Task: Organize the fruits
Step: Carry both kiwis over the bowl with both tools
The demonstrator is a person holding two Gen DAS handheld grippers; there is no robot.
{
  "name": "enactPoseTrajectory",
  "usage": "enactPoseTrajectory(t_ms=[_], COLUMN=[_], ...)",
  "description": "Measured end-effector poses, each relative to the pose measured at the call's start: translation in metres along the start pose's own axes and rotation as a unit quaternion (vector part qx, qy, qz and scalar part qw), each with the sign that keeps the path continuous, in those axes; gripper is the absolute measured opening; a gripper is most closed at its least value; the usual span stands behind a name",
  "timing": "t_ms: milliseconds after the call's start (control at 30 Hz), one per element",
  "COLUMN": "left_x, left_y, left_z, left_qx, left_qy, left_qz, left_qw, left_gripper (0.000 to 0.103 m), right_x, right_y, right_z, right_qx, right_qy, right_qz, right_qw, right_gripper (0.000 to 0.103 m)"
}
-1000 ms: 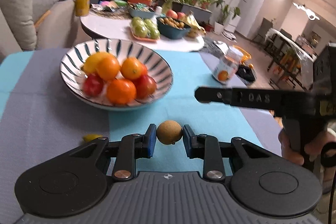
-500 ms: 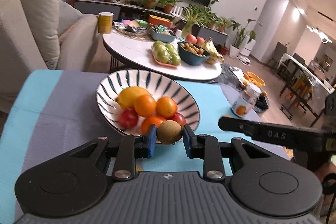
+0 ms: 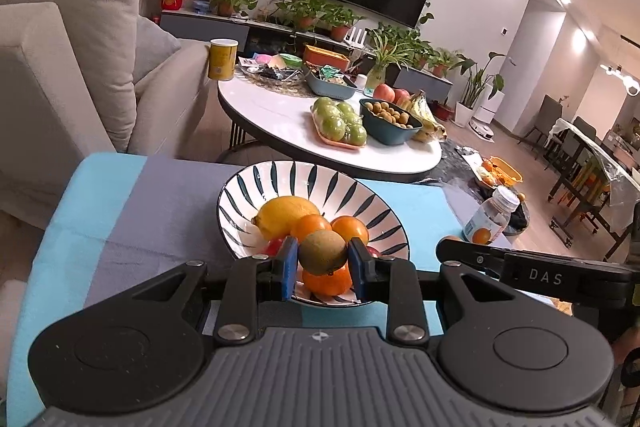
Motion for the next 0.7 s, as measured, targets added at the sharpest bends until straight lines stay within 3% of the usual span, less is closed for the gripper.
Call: enactPoseTrajectory(t_ms=[700], left_x=[-0.005], left_y=[0.015], left_z=[0.012], left_qx=[0.005], left_qy=[0.004], left_qz=[-0.02], left_qw=[0.9998], left_gripper=[0.025], right_x=[-0.011], right_y=[0.01], right_z=[0.014], right_qx=[0.017], right_qy=[0.002], right_qz=[-0.004], right_qw=[1.0], right_gripper=[0.033])
Point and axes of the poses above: each gripper's, at about its wrist camera, not at the fingertips, and x roughly against the way its jaws point, z to its left, y to its top, the point moved 4 cm from there along -x, roughly the way its jaws point, and after that the axes turned 4 degrees about -y, right-handed, at the moved point
